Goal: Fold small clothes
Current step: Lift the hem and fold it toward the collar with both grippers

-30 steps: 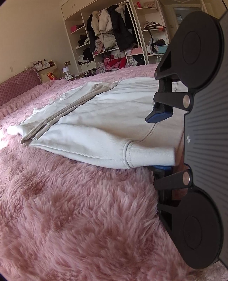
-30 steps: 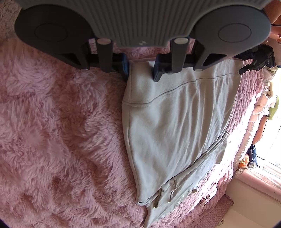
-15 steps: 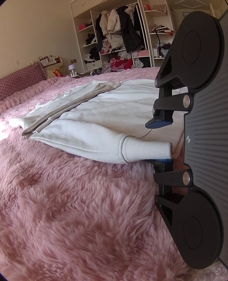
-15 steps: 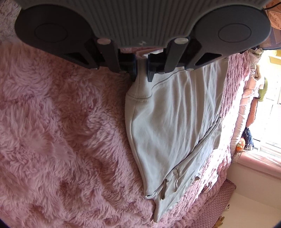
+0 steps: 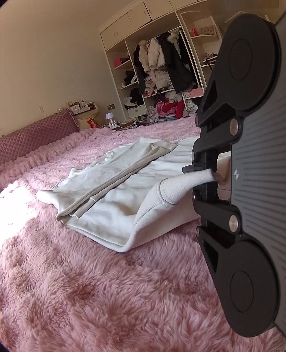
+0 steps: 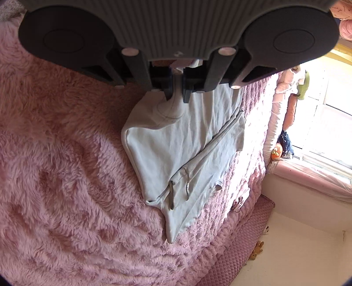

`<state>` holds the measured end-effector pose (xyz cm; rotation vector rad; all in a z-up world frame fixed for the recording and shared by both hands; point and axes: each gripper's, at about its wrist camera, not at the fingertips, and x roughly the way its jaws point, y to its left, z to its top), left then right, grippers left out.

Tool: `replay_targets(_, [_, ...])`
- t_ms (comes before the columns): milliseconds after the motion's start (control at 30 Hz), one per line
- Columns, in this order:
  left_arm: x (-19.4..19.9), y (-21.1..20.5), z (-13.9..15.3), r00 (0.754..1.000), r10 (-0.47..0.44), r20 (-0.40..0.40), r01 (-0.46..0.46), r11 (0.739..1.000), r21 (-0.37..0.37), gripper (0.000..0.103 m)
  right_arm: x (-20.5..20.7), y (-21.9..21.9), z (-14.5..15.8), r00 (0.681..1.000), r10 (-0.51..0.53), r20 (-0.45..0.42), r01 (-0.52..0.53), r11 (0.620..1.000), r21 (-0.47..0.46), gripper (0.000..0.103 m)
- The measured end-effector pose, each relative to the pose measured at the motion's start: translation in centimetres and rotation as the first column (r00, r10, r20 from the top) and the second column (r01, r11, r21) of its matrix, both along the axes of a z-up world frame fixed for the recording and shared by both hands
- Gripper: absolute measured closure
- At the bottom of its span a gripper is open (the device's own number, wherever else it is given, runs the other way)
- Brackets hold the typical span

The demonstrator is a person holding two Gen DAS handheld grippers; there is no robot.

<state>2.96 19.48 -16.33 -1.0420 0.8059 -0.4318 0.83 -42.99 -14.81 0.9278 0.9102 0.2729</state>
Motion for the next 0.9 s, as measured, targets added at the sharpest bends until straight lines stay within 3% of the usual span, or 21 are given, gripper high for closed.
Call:
replay_targets(167, [4.0, 0.5, 1.2, 0.997, 0.033, 0.063, -0.029, 0.998, -0.061, 0.099, 4.1, -0.3, 2.3, 0.996, -0.051, 0.077, 0.048, 0.998, 0.045, 0.1])
replay_targets(400, [12.3, 1.9, 3.4, 0.982, 0.06, 0.18, -0.046, 0.996, -0.078, 0.099, 13.0, -1.6, 4.7, 0.982, -0.109, 0.153, 0.099, 0.992, 0.072, 0.1])
replay_targets(567, [19.3, 1.9, 4.4, 0.973, 0.054, 0.223, -0.039, 0.997, -0.068, 0.099, 20.6, -1.6, 4.4, 0.977, -0.131, 0.168, 0.122, 0.991, 0.058, 0.101])
replay_targets(700, [24.5, 1.2, 4.0, 0.975, 0.048, 0.216, -0.039, 0.998, -0.044, 0.099, 26.1, -1.4, 2.8, 0.977, -0.157, 0.142, 0.152, 0.987, 0.047, 0.101])
replay_targets(900, [30.8, 0.9, 0.4, 0.992, 0.056, 0.11, -0.056, 0.998, 0.0, 0.099, 33.3, -1.1, -1.3, 0.981, -0.183, 0.058, 0.183, 0.983, 0.009, 0.101])
